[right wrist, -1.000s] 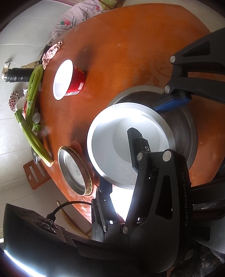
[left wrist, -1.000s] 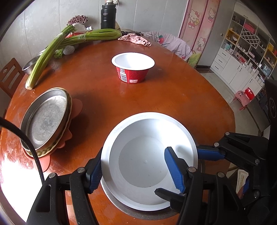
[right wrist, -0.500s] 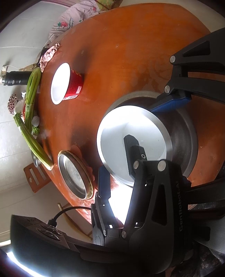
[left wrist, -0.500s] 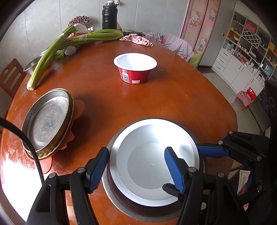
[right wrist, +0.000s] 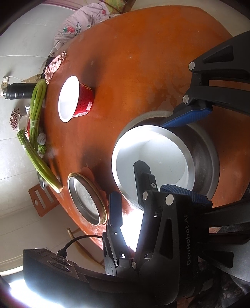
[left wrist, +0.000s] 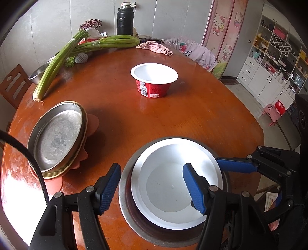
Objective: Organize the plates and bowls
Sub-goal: 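Lower the white bowl into the steel bowl and open the right tool, then move the right tool to the red-sided white bowl and grasp its rim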
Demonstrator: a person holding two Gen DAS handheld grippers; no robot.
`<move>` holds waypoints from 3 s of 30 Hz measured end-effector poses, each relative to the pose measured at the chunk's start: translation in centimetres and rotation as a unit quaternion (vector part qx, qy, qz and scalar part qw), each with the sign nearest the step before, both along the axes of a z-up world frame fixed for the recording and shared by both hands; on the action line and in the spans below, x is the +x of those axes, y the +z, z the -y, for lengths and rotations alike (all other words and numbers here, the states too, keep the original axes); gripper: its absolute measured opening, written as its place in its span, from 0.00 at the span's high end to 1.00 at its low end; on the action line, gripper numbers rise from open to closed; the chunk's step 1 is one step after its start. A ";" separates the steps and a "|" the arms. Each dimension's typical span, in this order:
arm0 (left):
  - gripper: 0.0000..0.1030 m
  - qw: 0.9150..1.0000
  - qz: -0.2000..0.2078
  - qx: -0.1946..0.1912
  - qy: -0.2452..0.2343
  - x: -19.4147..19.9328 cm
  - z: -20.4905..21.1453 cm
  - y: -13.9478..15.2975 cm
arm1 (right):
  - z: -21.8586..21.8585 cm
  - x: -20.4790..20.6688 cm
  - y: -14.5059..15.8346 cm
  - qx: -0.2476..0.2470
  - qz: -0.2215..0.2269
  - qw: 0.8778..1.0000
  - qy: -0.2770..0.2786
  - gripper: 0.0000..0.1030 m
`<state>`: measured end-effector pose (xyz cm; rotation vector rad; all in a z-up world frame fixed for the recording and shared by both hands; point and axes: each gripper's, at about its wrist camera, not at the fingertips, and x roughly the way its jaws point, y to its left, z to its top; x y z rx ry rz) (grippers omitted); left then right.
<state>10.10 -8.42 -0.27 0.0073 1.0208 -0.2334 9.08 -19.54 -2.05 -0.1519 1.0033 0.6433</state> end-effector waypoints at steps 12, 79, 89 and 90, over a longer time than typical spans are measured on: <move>0.36 1.000 0.021 0.010 0.012 0.5 -0.8 1.4 | 1.2 0.7 1.4 0.013 0.012 0.999 -0.026 0.39; 0.35 0.996 0.047 0.069 0.032 13.8 -0.9 4.0 | 3.6 13.5 6.1 0.014 0.080 0.991 -0.105 0.34; 0.35 0.997 0.025 0.056 0.040 16.2 -1.1 2.1 | 4.0 17.9 3.0 -0.006 0.046 0.991 -0.129 0.34; 0.35 0.998 0.023 0.052 0.041 16.5 -1.2 1.9 | 4.0 18.3 2.7 -0.005 0.044 0.991 -0.128 0.34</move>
